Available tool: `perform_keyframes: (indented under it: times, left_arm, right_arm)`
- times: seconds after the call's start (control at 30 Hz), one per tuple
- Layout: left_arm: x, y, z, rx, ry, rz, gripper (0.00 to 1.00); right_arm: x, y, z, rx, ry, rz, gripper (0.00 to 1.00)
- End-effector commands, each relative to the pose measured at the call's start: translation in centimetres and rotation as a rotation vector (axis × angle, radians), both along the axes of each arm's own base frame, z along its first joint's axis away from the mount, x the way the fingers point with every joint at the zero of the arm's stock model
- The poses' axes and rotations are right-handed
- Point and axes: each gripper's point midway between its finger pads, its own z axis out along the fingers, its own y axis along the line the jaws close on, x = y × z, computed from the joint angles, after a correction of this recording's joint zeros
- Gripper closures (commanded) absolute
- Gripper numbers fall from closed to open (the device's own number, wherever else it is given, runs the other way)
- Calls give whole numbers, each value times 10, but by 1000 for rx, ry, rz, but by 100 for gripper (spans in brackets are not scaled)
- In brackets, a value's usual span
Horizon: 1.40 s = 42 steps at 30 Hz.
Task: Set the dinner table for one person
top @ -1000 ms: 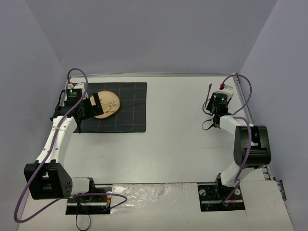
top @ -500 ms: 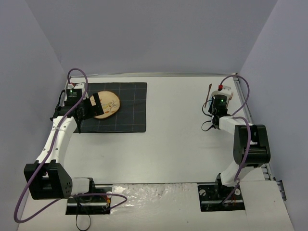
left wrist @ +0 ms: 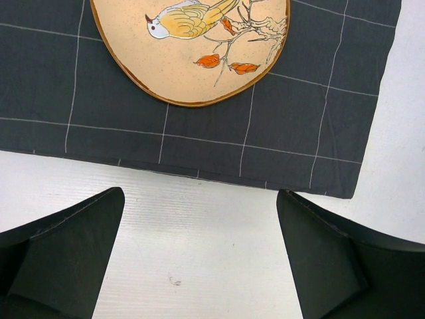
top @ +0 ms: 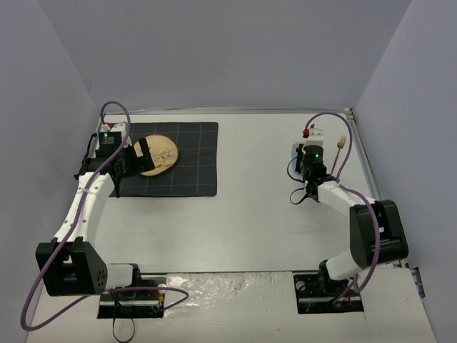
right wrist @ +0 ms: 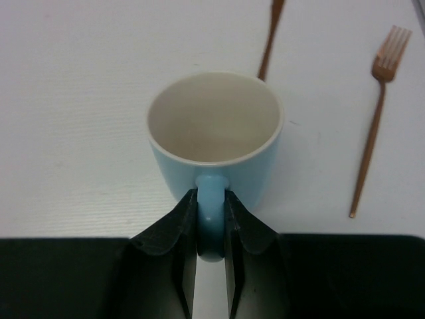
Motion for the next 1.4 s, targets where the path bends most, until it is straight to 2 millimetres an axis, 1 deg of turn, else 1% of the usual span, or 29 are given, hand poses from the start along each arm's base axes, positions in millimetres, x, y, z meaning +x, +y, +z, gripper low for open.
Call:
perform_keyframes:
  times: [0.0,0.03,0.1,0.2,0.3,0.43,0.47,0.5,0.6,0.67,0.77,0.8,0.87,0.93,0.97,1.0,1.1,1.17,1.23,1.3,1.37]
  left_arm:
    - [9,-5,12,-16,-58,-11,3]
    - [9,-5,12,-16,-57,-11,3]
    - [9,-5,11,-18,-54,-11,3]
    - [9,-5,10,-18,-52,-13,3]
    - [10,-5,10,-18,-54,-13,3]
    - [10,-6,9,-19,-53,-15,3]
    - [9,-6,9,-19,-52,-15,3]
    - [10,-6,9,-19,-55,-15,3]
    - [10,-7,9,-28,-54,-17,3]
    - [11,-10,9,-38,-57,-25,3]
    - [12,-12,10,-47,-64,-26,3]
    - [12,-14,10,-50,-65,-31,3]
    - [11,-26,10,-53,-65,-62,3]
    - [10,-35,9,-52,-65,-83,3]
    - [10,-39,9,-50,-65,-91,3]
    - [10,-42,9,-48,-66,-96,3]
    - [8,-62,9,-60,-62,-127,3]
    - [8,-75,11,-82,-64,-141,3]
    - [13,-92,18,-90,-83,-172,3]
    - [15,-114,24,-89,-96,-228,3]
    - [21,-131,31,-83,-109,-271,3]
  right_arm:
    - [11,52,75,55,-245,146,100]
    - [9,64,75,66,-248,182,100]
    - [5,82,73,95,-261,238,100]
    - [-5,110,60,119,-249,320,100]
    - [-13,142,53,146,-264,404,100]
    - [-24,170,43,192,-284,465,100]
    - [-27,176,43,199,-290,477,100]
    - [-30,179,35,201,-273,484,100]
    - [-43,193,22,207,-246,509,100]
    - [-50,199,10,205,-222,522,100]
    - [-57,212,1,206,-203,545,100]
    - [-58,216,-2,208,-198,548,100]
    - [-59,224,-6,213,-190,550,100]
    - [-57,230,-4,218,-192,545,98]
    - [-56,231,-5,221,-190,537,95]
    - [-55,231,-7,223,-183,530,90]
    - [-56,229,-8,231,-175,511,79]
    - [-57,227,-7,232,-172,505,69]
    - [-59,226,-4,228,-166,506,56]
    - [-60,225,11,235,-186,511,41]
    - [-62,224,24,236,-197,512,32]
